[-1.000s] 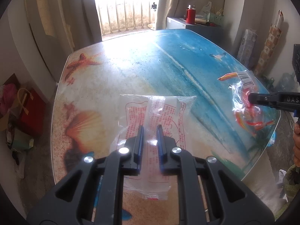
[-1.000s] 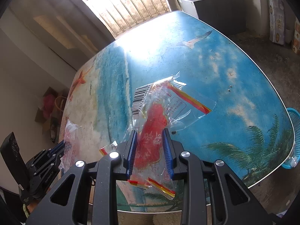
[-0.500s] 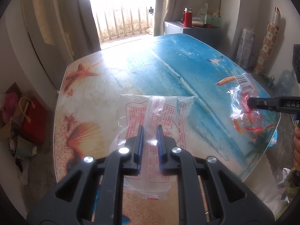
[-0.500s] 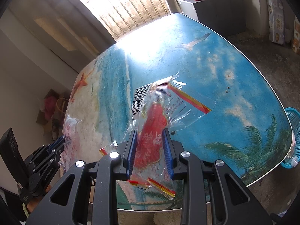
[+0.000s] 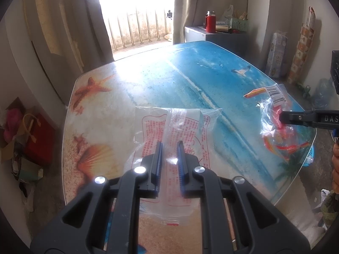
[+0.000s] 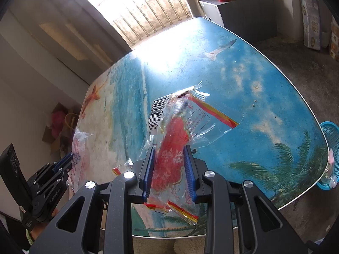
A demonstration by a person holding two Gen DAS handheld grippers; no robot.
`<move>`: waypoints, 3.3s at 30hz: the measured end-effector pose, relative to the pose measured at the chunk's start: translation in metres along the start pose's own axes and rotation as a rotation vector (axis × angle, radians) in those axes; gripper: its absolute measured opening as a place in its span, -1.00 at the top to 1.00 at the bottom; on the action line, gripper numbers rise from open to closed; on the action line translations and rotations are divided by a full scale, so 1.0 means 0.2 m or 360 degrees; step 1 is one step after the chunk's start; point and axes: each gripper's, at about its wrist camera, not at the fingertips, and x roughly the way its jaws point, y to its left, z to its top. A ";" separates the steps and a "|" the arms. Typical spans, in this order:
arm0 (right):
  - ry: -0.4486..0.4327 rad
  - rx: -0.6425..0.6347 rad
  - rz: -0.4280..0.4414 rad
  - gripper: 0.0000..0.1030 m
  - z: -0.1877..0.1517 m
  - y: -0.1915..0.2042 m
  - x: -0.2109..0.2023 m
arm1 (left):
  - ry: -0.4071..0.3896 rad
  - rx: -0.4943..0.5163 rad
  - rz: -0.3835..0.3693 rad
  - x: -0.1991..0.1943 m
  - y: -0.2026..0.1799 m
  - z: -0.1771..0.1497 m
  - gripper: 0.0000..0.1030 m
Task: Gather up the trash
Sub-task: 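Lift both snack bags and carry them toward the blue wastebasket, then lower both bags into the blue wastebasket and open both grippers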
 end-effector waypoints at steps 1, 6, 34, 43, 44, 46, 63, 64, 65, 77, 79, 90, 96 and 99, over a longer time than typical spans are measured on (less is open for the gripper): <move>-0.0003 0.0002 0.0001 0.47 0.00 0.00 0.00 | -0.0002 0.0004 0.0000 0.00 0.00 0.00 0.77; -0.0018 0.0011 0.0010 0.47 0.00 -0.02 -0.02 | -0.0017 0.0024 -0.0001 -0.02 -0.03 0.01 0.77; -0.0420 0.0351 0.0055 0.47 -0.15 -0.54 -0.56 | -0.0248 0.0502 -0.0316 -0.18 -0.85 0.37 0.77; -0.0637 0.0696 -0.0170 0.47 -0.40 -1.11 -0.90 | -0.0187 0.0735 -0.0645 -0.17 -1.51 0.41 0.77; -0.0653 0.0746 -0.0200 0.47 -0.45 -1.19 -0.92 | -0.0169 0.0763 -0.0687 -0.16 -1.59 0.41 0.77; -0.0672 0.0842 -0.0263 0.47 -0.53 -1.34 -0.97 | -0.0120 0.0810 -0.0773 -0.14 -1.75 0.41 0.77; -0.0356 0.1193 -0.0524 0.46 -0.54 -2.34 -0.62 | 0.0586 0.0922 -0.0945 0.71 -2.81 0.12 0.76; -0.0329 0.1198 -0.0534 0.46 -0.53 -2.39 -0.57 | 0.0619 0.0914 -0.0917 0.78 -2.84 0.10 0.76; -0.0297 0.1206 -0.0543 0.44 -0.50 -2.44 -0.52 | 0.0646 0.0913 -0.0895 0.85 -2.86 0.08 0.76; -0.0138 0.1244 -0.0602 -0.17 -0.30 -2.70 -0.18 | 0.0781 0.0734 -0.0885 1.21 -2.93 0.09 0.26; -0.0166 0.1242 -0.0609 -0.22 -0.30 -2.70 -0.20 | 0.0771 0.0715 -0.0911 1.19 -2.91 0.11 0.18; -0.0320 0.1224 -0.0606 -0.43 -0.30 -2.63 -0.33 | 0.0732 0.0692 -0.1003 1.04 -2.82 0.16 -0.02; -0.0482 0.1154 -0.0599 -0.44 -0.36 -2.43 -0.55 | 0.0513 0.0708 -0.1160 0.68 -2.67 0.27 -0.27; -0.0591 0.1056 -0.0579 -0.44 -0.41 -2.24 -0.70 | 0.0369 0.0736 -0.1242 0.44 -2.53 0.30 -0.46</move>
